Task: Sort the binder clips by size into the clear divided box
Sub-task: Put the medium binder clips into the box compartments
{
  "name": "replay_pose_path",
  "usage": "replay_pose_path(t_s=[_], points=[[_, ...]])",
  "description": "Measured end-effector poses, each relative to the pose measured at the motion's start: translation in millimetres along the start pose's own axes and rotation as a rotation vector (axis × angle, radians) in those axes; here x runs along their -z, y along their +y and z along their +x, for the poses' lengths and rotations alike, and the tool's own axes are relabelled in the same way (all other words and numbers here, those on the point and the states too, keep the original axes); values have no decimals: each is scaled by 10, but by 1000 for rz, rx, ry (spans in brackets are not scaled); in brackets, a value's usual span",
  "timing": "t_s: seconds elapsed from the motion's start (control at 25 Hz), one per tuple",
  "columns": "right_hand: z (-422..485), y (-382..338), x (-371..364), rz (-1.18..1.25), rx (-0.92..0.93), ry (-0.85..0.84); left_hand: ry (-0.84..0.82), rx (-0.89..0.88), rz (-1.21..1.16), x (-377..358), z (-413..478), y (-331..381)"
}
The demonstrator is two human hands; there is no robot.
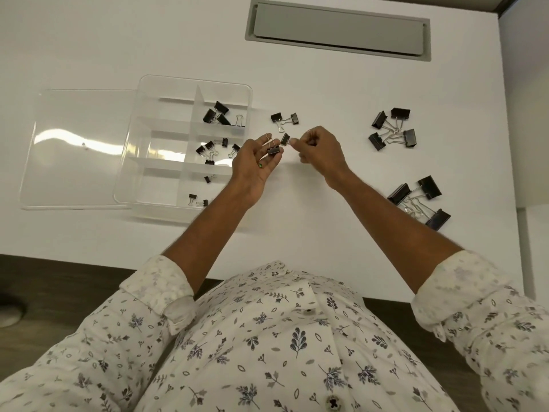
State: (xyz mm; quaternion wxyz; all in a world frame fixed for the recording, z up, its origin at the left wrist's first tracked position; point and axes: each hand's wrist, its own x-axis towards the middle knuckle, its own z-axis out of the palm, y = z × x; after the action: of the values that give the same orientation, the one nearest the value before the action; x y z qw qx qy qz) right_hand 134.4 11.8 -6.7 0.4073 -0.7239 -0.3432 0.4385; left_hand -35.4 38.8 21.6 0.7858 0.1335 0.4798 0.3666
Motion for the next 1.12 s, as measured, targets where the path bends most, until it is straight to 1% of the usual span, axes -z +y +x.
replay_pose_path(t_s=[0.08,0.2,0.36,0.56,0.6,0.64,0.72,0.8,0.88,0.92,1.0,1.12], points=[[84,43,-76,-296,142,59,-3,-13,50,53,-21,47],[204,98,-175,-565,241,17,-32,-33,130,129,-63,99],[300,167,-256,-667,282,-20,-42,-53,199,220,-107,160],[339,176,-304,-743,290,16,-46,-51,219,318,-159,202],[329,177,-305,-694,265,25,-47,-53,220,332,-166,209],[306,162,-299,-570,210,32,-47,-54,219,345,-169,219],[203,13,-286,-111,1,12,-50,-58,210,361,-165,249],[57,-213,-274,365,-209,-83,-53,-61,194,365,-162,284],[-34,-387,-294,703,-327,-168,-58,-67,182,364,-159,335],[-72,-457,-317,811,-360,-196,-56,-71,177,363,-158,369],[-131,-607,-407,926,-388,-224,-23,-90,169,364,-149,465],[-143,-880,-640,956,-393,-211,75,-127,142,425,-101,698]])
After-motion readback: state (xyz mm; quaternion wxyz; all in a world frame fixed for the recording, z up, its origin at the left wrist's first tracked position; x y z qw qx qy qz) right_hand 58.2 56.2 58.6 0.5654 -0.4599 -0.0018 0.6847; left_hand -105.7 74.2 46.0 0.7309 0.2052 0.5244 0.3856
